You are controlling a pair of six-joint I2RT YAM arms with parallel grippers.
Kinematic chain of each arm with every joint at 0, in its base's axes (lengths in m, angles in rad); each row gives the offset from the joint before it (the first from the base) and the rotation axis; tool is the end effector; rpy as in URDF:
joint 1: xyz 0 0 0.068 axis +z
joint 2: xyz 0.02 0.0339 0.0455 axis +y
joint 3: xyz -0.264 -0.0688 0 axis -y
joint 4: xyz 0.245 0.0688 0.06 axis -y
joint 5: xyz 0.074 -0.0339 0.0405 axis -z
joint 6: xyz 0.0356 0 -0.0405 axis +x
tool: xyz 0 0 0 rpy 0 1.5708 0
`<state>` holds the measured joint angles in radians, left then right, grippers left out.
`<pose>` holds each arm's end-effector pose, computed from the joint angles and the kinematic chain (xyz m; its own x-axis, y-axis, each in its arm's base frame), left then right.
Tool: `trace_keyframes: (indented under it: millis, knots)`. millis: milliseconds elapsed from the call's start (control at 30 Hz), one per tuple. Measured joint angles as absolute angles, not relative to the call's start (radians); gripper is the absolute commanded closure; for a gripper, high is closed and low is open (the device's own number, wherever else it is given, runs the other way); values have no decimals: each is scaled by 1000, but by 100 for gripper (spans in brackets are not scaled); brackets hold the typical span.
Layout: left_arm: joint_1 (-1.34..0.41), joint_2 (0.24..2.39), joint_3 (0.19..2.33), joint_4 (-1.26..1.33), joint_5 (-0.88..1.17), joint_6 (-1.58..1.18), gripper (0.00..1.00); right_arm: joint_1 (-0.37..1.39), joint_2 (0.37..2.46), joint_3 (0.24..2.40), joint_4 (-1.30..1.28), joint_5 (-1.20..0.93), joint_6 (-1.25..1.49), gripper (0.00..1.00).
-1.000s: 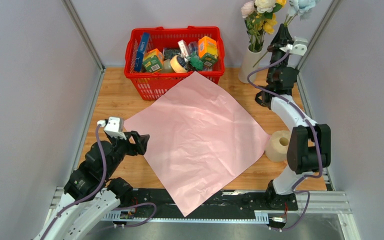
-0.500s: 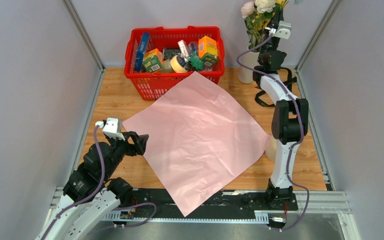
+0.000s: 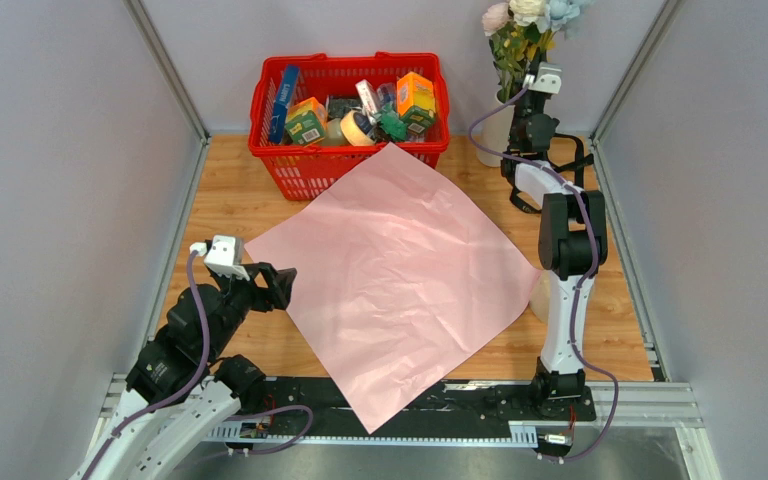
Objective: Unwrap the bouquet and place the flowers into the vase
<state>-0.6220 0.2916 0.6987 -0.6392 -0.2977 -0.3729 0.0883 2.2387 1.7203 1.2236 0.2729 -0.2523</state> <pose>0.0658 -0.0343 0.3166 -0.2925 -0.2188 -0.9309 0.2346 0.9273 -0.2917 0.5074 0.0353 0.3217 0.5954 -0.1886 -0.7810 0.2769 0.9607 -0.0209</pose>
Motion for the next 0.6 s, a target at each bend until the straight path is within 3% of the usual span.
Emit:
trace_keyframes:
  millis: [233,400,533,600]
  knots:
    - [-622,292,699,-639,-297,-373,16,98,2223,1559,1184,241,-187,76]
    - [-622,292,699,-639,-294,-373,16,105,2185,1482,1104,218,-146,48]
    - [-622,291,699,-639,-294,-373,16,109,2093,1427,1024,224,-105,32]
    - [-622,290,699,-639,-293,-373,15,109,2039,1404,989,227,-86,16]
